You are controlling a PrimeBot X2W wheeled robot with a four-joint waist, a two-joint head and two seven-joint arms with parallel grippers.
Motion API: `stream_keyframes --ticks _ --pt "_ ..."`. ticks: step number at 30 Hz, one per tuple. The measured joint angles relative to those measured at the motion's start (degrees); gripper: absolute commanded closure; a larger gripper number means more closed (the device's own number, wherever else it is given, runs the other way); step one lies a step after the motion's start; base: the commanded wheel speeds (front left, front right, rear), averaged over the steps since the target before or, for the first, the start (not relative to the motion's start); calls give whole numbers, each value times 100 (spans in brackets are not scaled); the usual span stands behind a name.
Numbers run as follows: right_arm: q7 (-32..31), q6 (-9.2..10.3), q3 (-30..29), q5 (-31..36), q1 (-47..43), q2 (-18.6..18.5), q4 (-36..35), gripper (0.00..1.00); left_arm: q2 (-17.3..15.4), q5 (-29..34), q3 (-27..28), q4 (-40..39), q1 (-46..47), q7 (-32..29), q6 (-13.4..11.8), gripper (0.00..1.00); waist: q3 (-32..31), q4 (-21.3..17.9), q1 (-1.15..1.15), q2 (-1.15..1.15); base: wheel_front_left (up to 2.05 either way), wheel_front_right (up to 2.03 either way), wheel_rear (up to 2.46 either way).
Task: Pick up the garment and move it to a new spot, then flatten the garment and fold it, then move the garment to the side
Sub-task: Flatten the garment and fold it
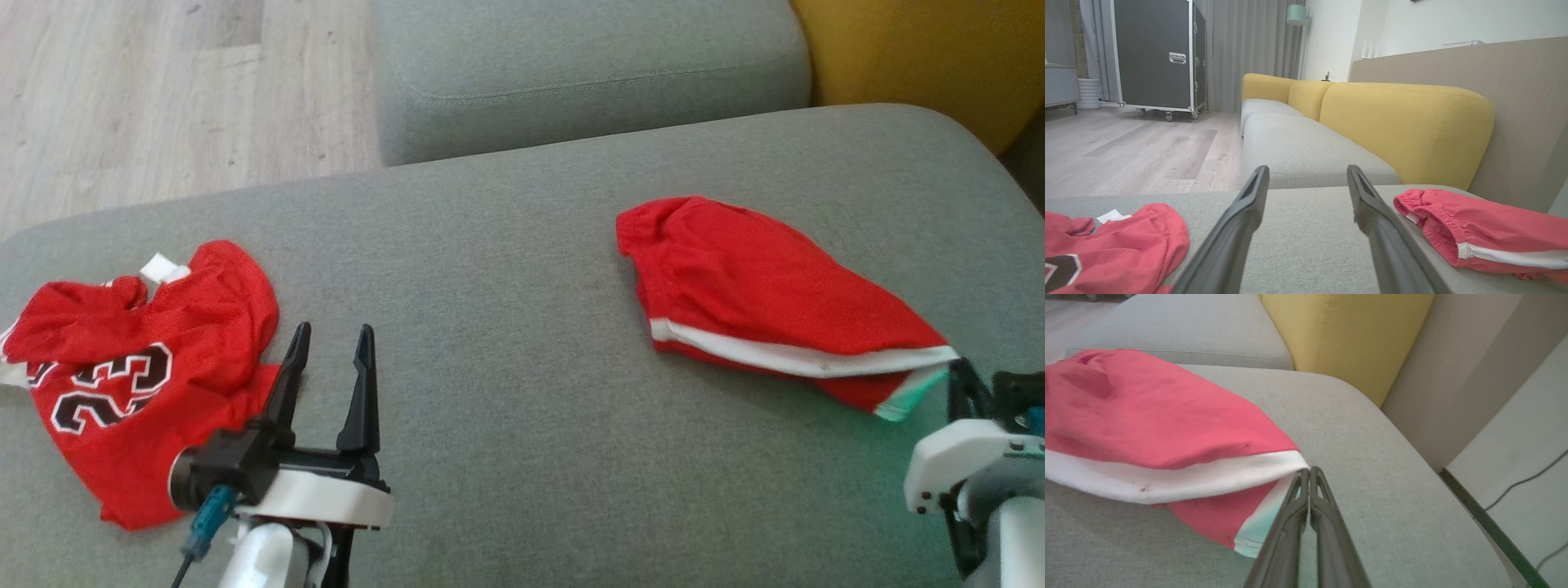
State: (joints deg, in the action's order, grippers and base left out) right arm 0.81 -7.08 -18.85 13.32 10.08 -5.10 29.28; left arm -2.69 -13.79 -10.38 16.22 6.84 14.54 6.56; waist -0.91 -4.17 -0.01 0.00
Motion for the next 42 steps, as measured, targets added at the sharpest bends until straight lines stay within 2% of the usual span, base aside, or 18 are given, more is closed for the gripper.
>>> stream_keyframes --ticks 1,2,5,7,14,20,26,34,38,42 --pt "-64 0 -101 111 -86 86 -232 89 0 -29 -19 -2 1 0 0 0 -2 -14 0 0 0 0 0" --pt "-93 0 -141 259 -154 136 -431 0 0 -43 -36 -2 1 0 0 0 2 -17 0 0 0 0 0" --pt "-102 0 -36 259 -204 210 -858 0 0 -43 -65 -1 2 0 0 0 18 -23 1 0 0 0 0" --pt "162 0 238 175 -207 235 -1144 0 0 -44 -74 -2 2 0 0 0 32 -21 1 0 0 0 0" --pt "1050 0 1701 -1096 -316 243 -1588 0 -1 -43 -78 -2 2 0 0 0 58 12 1 0 0 0 0" --pt "1316 0 2354 -1681 -553 245 -1625 0 0 -43 -35 -45 2 0 5 0 74 97 1 0 0 0 0" --pt "1343 0 2430 -2052 -795 244 -1455 0 0 -43 129 -45 -64 0 0 0 56 209 1 0 0 0 0" --pt "1357 0 2425 -1963 -782 244 -1506 0 -1 -86 103 -47 -227 0 -1 0 84 401 1 0 0 0 0" --pt "1356 0 2474 -1804 -705 244 -1116 0 -1 -86 65 -47 -221 0 -1 0 131 487 0 0 0 0 0" --pt "1125 0 2474 -1688 -336 244 -315 0 -1 -87 -46 -36 -132 0 0 0 268 599 1 0 0 0 0"
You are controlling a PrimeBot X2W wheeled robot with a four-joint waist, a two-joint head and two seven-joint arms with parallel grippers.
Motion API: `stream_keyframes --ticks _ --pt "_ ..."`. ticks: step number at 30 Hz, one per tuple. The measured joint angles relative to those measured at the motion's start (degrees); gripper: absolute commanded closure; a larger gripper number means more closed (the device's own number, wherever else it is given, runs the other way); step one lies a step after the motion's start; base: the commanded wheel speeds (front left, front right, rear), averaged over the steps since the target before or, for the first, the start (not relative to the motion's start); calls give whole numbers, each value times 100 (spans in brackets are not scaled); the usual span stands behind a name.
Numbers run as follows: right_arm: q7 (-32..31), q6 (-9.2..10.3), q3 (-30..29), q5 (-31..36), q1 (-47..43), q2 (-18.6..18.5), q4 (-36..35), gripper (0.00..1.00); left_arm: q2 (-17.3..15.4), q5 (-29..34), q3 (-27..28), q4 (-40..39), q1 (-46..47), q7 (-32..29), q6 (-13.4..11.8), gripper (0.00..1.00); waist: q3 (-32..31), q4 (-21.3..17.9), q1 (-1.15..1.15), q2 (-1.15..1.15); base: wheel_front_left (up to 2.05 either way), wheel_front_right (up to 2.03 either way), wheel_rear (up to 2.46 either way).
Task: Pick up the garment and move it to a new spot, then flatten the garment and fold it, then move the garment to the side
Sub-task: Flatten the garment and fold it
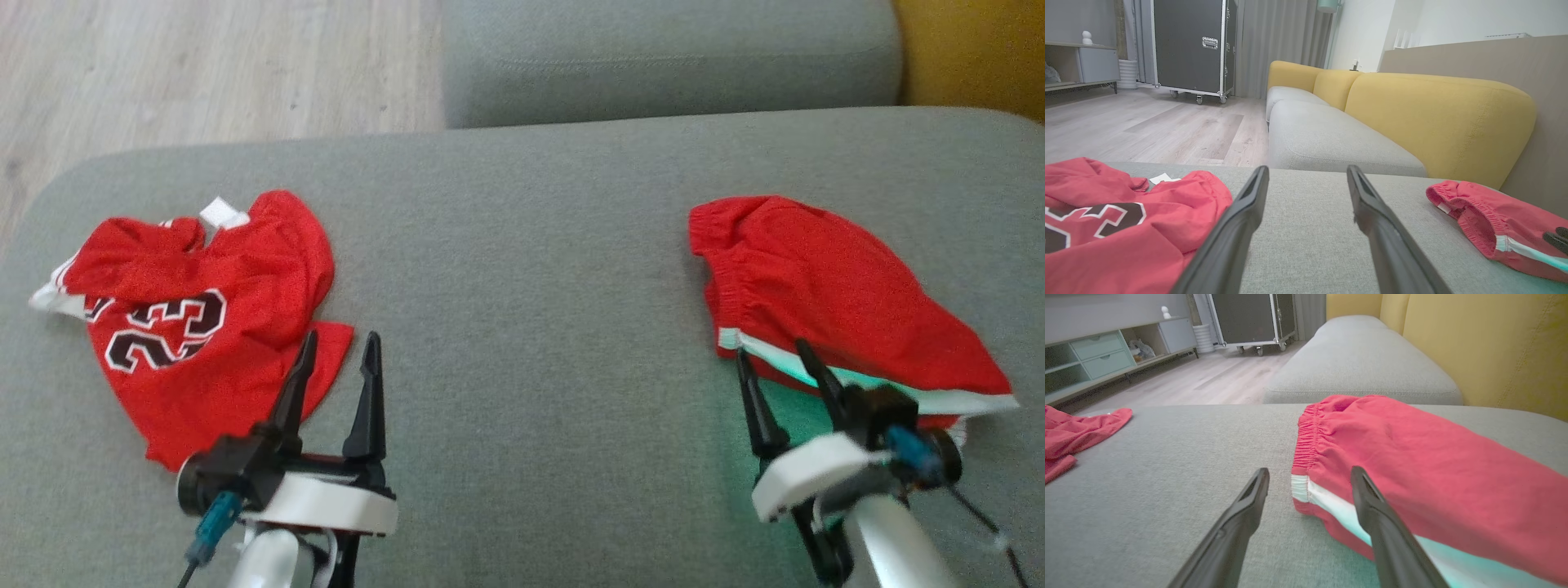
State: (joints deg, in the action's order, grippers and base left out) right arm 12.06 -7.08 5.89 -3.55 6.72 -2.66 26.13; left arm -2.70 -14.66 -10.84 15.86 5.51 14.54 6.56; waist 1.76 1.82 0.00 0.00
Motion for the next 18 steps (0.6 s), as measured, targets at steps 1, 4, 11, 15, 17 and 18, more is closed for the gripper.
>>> stream_keyframes --ticks 1,4,11,15,17,18 --pt "-49 0 -34 -9 147 0 187 0 0 0 -32 1 40 0 0 0 37 33 0 0 0 0 0" --pt "-157 0 -113 11 634 -9 740 0 0 -57 -112 2 147 0 -1 0 156 141 0 0 0 0 0" --pt "-294 0 -275 19 1459 -19 1941 0 1 -102 -302 36 320 0 -10 0 399 417 0 0 0 0 0" --pt "-294 0 -85 -180 1739 -26 2452 100 1 -148 -380 52 405 0 -26 0 492 552 1 0 0 0 0" --pt "-154 0 198 -401 1859 -34 2524 100 1 -148 -388 57 415 0 -37 0 522 599 1 0 0 0 0" --pt "-79 0 370 -558 1921 -34 2522 100 1 -148 -389 63 416 0 -53 0 530 617 1 0 0 0 0"
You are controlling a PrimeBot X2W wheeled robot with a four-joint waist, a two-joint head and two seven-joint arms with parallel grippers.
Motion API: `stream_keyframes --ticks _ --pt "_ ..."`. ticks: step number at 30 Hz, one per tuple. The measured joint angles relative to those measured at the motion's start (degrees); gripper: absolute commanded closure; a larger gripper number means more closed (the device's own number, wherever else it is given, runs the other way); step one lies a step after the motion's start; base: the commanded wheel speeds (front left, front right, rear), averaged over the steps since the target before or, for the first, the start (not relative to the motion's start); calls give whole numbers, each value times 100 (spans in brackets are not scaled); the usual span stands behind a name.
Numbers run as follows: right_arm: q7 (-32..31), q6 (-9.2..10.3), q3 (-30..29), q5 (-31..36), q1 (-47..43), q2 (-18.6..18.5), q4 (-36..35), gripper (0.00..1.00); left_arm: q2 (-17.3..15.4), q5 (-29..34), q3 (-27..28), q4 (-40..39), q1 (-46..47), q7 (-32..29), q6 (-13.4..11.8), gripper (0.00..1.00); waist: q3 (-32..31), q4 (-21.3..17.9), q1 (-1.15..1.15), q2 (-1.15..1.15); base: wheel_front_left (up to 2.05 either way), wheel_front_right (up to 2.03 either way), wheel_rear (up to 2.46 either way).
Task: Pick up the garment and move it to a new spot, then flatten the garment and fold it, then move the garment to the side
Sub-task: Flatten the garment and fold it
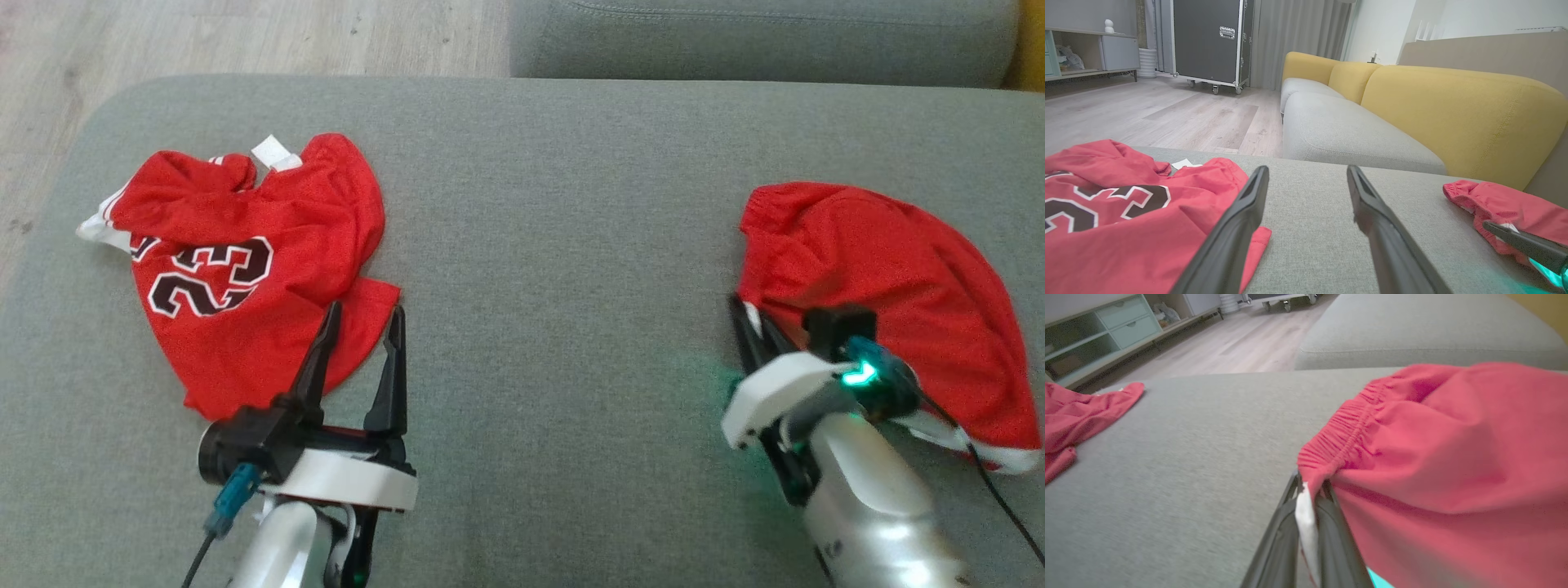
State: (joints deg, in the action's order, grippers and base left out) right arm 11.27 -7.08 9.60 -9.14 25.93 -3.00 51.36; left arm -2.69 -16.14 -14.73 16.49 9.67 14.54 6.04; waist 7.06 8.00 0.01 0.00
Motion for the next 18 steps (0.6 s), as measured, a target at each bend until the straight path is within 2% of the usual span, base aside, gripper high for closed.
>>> stream_keyframes --ticks 7,13,17,18 --pt "142 0 1553 -977 294 -25 -286 100 0 0 1 31 1 0 0 0 -39 38 -1 0 0 0 0" --pt "-18 0 2959 -1618 299 -40 -580 100 0 0 -14 38 1 0 -7 0 -71 62 -1 0 0 0 0" --pt "-76 0 3619 -1994 354 -40 -715 100 0 -9 -35 40 1 0 -44 0 -83 75 -1 0 0 0 0" --pt "-75 0 3720 -2028 385 -40 -714 22 0 -10 -35 42 1 0 -51 0 -87 72 -1 0 0 0 0"
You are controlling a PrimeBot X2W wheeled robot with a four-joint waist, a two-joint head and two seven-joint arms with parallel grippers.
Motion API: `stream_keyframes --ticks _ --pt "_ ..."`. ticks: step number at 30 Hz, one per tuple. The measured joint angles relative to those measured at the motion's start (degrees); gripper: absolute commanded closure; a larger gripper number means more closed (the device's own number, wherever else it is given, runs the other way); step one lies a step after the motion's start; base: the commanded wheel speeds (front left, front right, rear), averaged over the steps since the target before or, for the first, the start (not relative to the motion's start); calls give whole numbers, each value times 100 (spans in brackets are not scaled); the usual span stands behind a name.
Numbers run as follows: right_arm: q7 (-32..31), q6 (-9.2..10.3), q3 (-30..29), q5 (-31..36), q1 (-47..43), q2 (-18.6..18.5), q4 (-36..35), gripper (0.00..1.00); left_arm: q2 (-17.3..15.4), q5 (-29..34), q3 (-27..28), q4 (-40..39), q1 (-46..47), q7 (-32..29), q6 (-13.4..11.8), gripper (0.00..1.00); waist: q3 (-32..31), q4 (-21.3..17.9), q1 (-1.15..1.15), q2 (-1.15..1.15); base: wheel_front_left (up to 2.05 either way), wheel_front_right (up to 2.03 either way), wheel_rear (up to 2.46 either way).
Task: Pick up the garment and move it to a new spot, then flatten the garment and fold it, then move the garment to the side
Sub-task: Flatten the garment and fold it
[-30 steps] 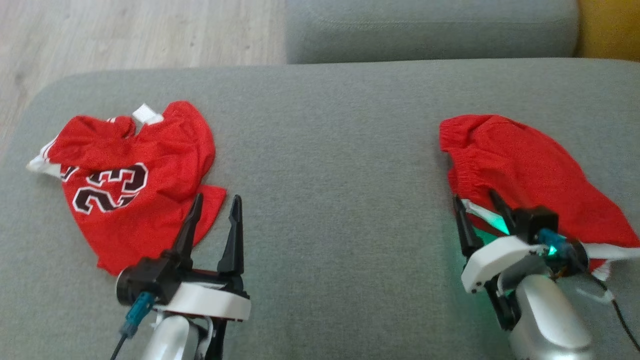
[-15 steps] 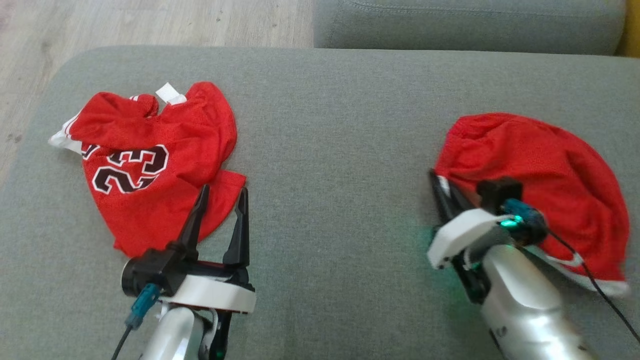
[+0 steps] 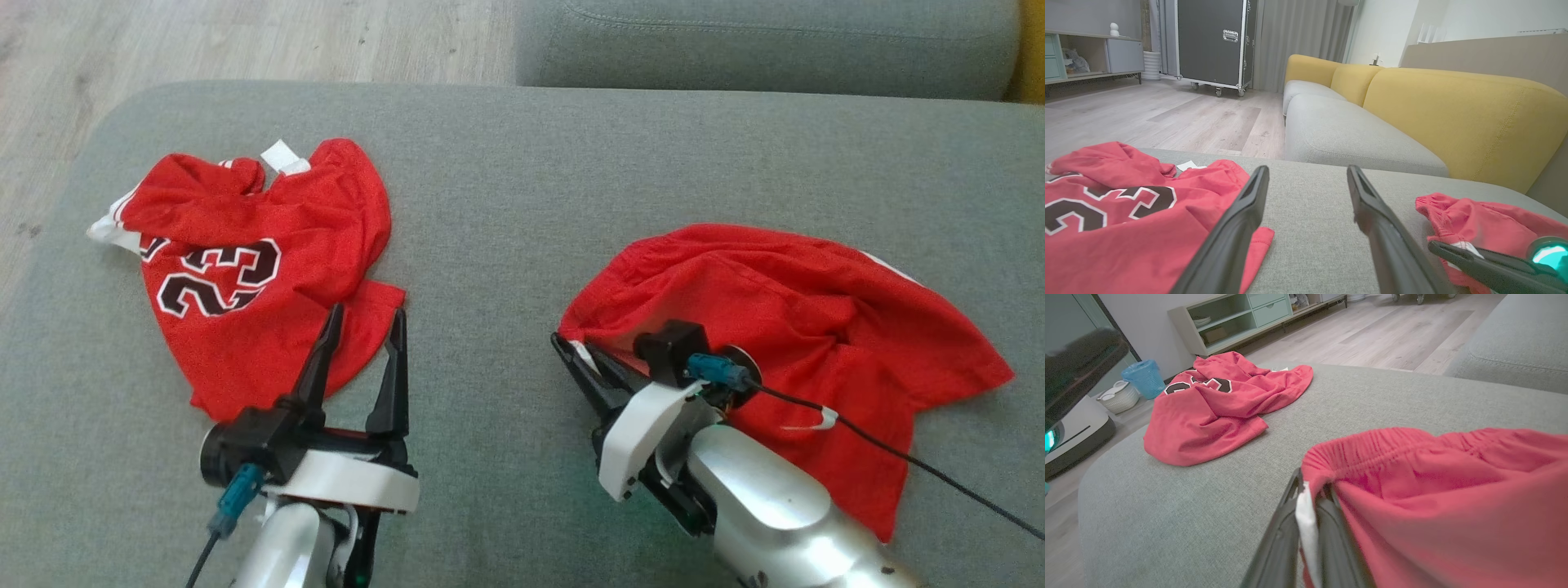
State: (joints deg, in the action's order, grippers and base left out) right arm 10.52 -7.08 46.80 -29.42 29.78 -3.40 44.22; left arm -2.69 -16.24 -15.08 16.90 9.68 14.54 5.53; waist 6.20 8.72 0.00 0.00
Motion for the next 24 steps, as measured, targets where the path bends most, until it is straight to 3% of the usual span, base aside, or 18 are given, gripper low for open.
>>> stream_keyframes --ticks 1,5,10,14,18,19,24 --pt "3 0 81 -31 36 -3 1 0 0 0 0 5 0 0 -3 0 -5 -5 0 0 0 0 0" --pt "130 0 163 -155 117 -7 -30 0 0 -41 23 26 -10 0 -27 0 -55 -73 0 0 0 0 0" --pt "335 0 -414 -38 140 -12 -132 0 0 -40 130 -38 -34 0 -30 0 -175 -323 0 0 0 0 0" --pt "369 0 -1330 443 80 -42 -617 0 0 -33 215 -81 -82 0 -25 0 -286 -529 0 0 0 0 0" --pt "387 0 -2438 1107 -317 -307 -1335 0 0 -33 252 -141 -140 0 -23 0 -425 -717 0 0 0 0 0" --pt "387 0 -2438 1107 -317 -307 -1335 0 0 -33 252 -141 -140 0 -23 0 -425 -717 0 0 0 0 0" --pt "387 0 -3574 1730 -1349 -365 -2026 0 0 -19 285 -201 -277 0 -13 0 -547 -943 0 0 0 0 0"
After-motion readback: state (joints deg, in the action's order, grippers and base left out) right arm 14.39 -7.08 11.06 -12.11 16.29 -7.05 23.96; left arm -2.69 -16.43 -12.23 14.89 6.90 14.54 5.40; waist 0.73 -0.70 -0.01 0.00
